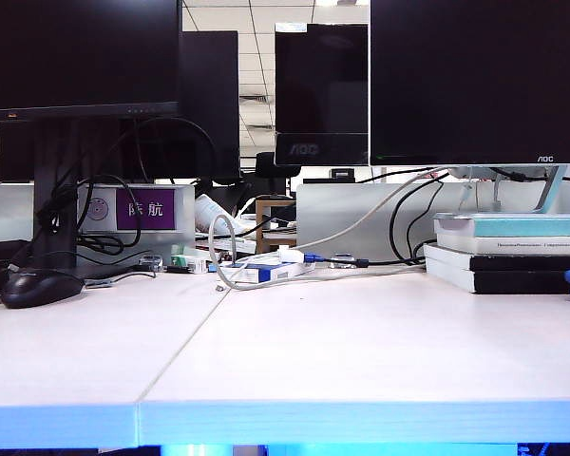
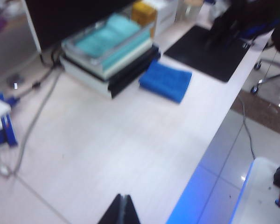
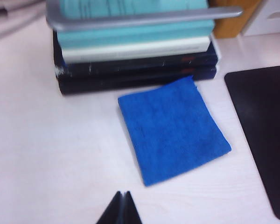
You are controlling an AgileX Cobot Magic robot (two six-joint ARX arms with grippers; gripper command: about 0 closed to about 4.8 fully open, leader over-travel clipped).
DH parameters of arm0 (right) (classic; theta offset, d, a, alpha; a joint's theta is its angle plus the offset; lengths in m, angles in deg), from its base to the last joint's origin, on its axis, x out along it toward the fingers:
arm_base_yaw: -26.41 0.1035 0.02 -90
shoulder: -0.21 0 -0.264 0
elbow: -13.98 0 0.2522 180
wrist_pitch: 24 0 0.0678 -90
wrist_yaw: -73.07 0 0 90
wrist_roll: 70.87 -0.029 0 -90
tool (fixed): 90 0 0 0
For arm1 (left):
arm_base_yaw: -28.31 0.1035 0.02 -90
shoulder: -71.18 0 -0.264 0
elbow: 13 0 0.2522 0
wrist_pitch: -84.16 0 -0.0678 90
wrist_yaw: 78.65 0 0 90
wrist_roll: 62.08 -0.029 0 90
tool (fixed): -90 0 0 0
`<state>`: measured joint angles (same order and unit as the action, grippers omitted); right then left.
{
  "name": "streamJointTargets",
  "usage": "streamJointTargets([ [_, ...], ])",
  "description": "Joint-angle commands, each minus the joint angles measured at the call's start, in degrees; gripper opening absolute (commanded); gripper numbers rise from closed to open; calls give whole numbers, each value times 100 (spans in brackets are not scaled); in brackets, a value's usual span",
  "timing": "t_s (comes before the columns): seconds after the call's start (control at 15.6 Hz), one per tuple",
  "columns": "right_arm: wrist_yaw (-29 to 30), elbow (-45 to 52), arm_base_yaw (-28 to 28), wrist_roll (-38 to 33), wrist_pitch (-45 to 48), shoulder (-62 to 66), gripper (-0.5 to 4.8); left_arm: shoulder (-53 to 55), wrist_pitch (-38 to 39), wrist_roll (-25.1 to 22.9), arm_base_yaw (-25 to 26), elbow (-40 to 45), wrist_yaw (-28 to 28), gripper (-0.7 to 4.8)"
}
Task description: Wipe the table from right to left using the rag.
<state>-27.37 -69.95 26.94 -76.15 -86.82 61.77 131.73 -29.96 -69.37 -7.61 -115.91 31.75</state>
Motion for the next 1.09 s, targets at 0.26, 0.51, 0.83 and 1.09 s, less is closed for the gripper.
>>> streamJointTargets([
  [0.26,-7,-17,-365,455,-122,776,-1,-22,-205,-28,-24,-166,85,-5],
  [0.51,151,-17,-970,1025,402,1438,-1,-22,-249,-72,-24,-188,87,-5],
  [0.83,505,-22,-1294,1311,702,2645,220,-22,-247,-68,-24,-188,90,-5],
  [1.09,501,-61,-1294,1624,1060,3263,220,-22,-245,-68,-24,-188,90,-5],
])
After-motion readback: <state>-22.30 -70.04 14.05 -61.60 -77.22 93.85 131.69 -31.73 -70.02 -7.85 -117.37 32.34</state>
